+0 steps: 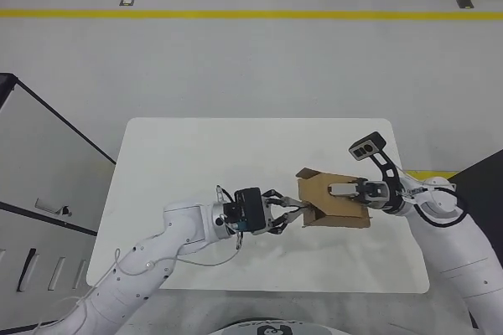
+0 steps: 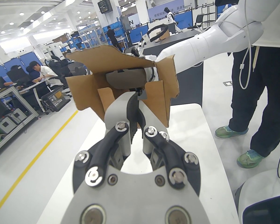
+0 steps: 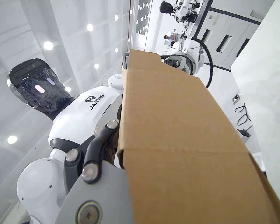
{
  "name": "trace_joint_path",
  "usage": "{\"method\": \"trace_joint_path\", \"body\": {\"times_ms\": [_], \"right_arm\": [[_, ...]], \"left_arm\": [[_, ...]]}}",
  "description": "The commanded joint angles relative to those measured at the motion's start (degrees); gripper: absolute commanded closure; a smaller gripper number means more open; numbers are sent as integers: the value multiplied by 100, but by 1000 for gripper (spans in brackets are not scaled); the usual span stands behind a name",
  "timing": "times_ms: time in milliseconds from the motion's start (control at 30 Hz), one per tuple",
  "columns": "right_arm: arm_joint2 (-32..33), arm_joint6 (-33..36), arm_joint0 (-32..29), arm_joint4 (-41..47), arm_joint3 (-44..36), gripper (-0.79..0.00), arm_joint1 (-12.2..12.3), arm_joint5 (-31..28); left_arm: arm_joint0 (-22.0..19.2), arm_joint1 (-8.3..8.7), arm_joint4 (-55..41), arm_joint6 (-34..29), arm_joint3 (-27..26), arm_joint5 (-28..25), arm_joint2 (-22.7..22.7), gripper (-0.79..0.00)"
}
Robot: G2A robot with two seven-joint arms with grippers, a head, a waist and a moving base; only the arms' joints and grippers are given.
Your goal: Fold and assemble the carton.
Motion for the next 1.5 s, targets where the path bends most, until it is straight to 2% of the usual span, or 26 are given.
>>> {"method": "trace_joint_path", "body": {"times_ms": [0, 333, 467, 833, 1033, 1200, 1467], "right_arm": [[3, 9, 0, -5, -10, 0, -13, 11], [45, 17, -36, -98, -44, 0, -69, 55], [126, 22, -81, -125, -27, 0, -78, 42], [457, 162, -267, 79, 61, 0, -96, -61], [525, 9, -292, 118, 85, 0, -108, -131], [506, -84, -309, 94, 25, 0, -116, -85], [425, 85, -326, 56, -50, 0, -169, 15]], "left_arm": [[-26, -7, 30, -32, 2, -12, 31, 0], [-71, -35, 104, -149, -34, 46, 107, 0], [-25, -18, 77, -85, -54, 108, -18, 0], [408, 111, 58, 87, -401, 133, -627, 0], [697, 165, 220, 148, -667, 162, -780, 0], [692, 152, 185, 95, -670, 217, -729, 0], [393, 83, 175, -40, -498, 110, -401, 0]]}}
